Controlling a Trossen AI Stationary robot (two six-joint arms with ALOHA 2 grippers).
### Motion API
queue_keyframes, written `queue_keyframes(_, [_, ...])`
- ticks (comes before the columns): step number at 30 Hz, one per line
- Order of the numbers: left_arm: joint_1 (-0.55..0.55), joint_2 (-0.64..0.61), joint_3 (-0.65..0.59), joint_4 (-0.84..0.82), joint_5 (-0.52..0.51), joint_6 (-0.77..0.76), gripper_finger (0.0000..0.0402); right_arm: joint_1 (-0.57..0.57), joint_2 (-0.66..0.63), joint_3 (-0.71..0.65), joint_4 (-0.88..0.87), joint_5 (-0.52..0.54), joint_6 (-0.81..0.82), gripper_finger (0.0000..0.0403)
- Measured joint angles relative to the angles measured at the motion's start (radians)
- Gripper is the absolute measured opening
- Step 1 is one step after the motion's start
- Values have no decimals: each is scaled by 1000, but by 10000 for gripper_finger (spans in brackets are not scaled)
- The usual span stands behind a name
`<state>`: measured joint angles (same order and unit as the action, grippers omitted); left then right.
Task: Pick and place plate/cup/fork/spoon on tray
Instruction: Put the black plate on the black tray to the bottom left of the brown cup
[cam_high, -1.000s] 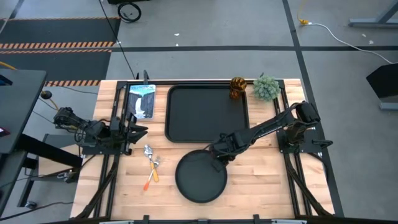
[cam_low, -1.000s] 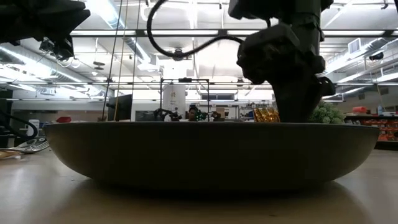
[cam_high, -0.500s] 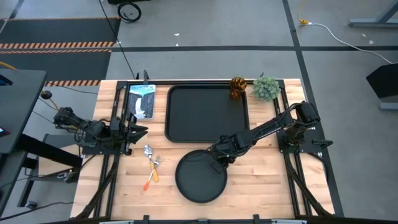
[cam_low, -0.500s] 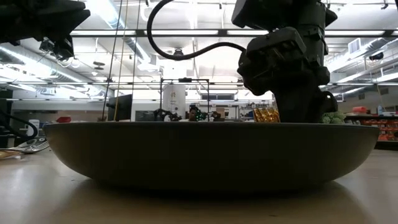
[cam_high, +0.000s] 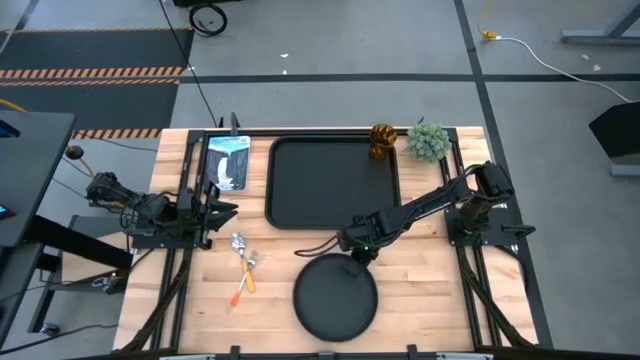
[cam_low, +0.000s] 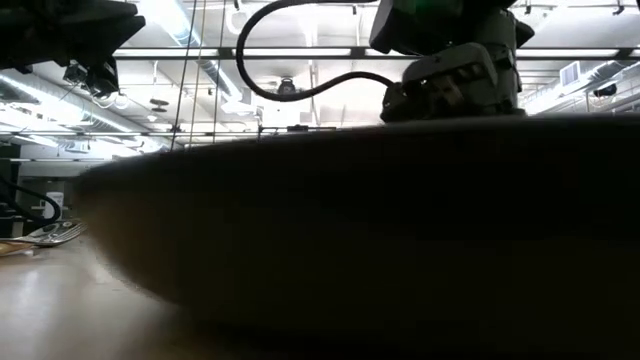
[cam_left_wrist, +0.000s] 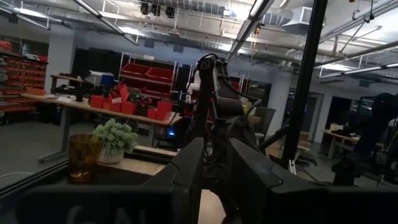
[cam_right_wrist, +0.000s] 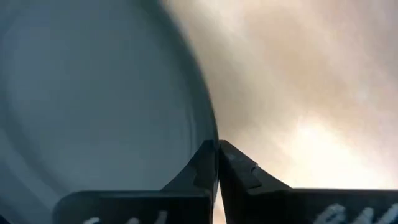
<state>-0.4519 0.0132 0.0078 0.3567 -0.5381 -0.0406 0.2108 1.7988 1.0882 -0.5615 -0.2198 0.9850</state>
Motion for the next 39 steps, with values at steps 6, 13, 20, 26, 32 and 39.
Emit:
queue_keyframes(6, [0, 0, 0, -14, 0, 0, 80, -48, 0, 0, 7, -58, -48, 12])
queue_keyframes(13, [0, 0, 0, -35, 0, -1, 80, -124, -30, 82, -96, -73, -146, 10])
queue_keyframes(20, [0, 0, 0, -57, 0, -1, 80, -237, -32, 287, -390, 32, -313, 10])
queue_keyframes(26, [0, 0, 0, -57, 0, -1, 80, -375, -32, 421, -480, 81, -501, 10])
queue_keyframes(32, [0, 0, 0, -57, 0, -1, 80, -528, -33, 447, -498, 89, -737, 10])
queue_keyframes(39, [1, 0, 0, -64, 0, 62, 80, -694, -12, 448, -418, 106, -995, 10])
